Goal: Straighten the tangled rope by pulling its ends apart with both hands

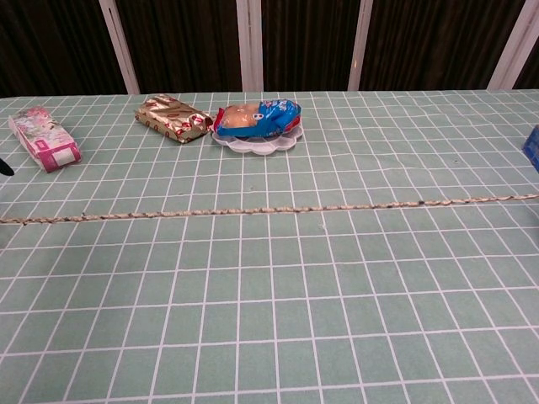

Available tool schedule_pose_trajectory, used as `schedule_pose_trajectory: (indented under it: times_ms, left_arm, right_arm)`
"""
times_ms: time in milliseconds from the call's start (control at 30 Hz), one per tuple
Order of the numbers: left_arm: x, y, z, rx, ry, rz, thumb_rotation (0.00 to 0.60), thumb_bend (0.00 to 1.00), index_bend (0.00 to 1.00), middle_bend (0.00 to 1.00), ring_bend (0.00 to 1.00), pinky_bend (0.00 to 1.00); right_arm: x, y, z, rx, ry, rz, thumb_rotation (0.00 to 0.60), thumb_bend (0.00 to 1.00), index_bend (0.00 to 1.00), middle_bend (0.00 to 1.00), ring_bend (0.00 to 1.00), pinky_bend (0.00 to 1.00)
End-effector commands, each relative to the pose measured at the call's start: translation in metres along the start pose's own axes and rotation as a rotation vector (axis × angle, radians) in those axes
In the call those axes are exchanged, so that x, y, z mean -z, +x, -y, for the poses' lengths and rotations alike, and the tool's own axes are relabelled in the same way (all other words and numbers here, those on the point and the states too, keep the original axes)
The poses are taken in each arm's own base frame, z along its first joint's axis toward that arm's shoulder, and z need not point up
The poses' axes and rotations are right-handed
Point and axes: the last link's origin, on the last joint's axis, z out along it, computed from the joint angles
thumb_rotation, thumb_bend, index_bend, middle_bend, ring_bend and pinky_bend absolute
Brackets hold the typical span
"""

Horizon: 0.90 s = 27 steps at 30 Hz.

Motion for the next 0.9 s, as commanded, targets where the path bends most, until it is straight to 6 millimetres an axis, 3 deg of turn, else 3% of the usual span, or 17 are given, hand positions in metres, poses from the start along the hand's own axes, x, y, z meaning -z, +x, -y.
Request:
schedule_pose_trajectory:
  times_ms: [33, 167, 267, 533, 700, 900]
  left_arm:
    - [-0.003, -0.002, -0.002, -0.03, -0.006, 0.0, 0.6, 0.48, 0.55, 0.13, 0.0, 0.0]
    - [-0.006, -0.005, -0.004, -0.08, -0.006, 0.001, 0.6, 0.39, 0.45, 0.07, 0.0, 0.0]
    - [-0.005, -0.005, -0.003, -0.087, 0.006, 0.014, 0.6, 0.32, 0.39, 0.03, 0.0, 0.0]
    - [0.015, 0.006, 0.012, -0.043, 0.049, 0.031, 0.6, 0.18, 0.25, 0.0, 0.0, 0.0]
    - [0.048, 0.02, 0.029, 0.062, 0.04, -0.017, 0.6, 0.13, 0.09, 0.0, 0.0, 0.0]
    - [0.088, 0.036, 0.054, 0.083, -0.016, -0.131, 0.6, 0.12, 0.03, 0.0, 0.0, 0.0]
  right_arm:
    - [0.0, -0.003, -0.002, 0.017, -0.004, 0.01, 0.6, 0.51, 0.53, 0.19, 0.0, 0.0]
    - [-0.001, -0.005, -0.007, 0.063, -0.015, 0.032, 0.6, 0.51, 0.2, 0.04, 0.0, 0.0]
    - [0.0, -0.005, -0.01, 0.082, -0.029, 0.052, 0.6, 0.51, 0.02, 0.0, 0.0, 0.0]
    - [0.007, 0.005, -0.016, 0.083, -0.041, 0.057, 0.6, 0.49, 0.0, 0.0, 0.0, 0.0]
    - [0.028, 0.021, -0.016, 0.082, 0.039, 0.017, 0.6, 0.38, 0.0, 0.0, 0.0, 0.0]
    - [0.061, 0.046, -0.027, 0.109, 0.187, -0.106, 0.6, 0.35, 0.0, 0.0, 0.0, 0.0]
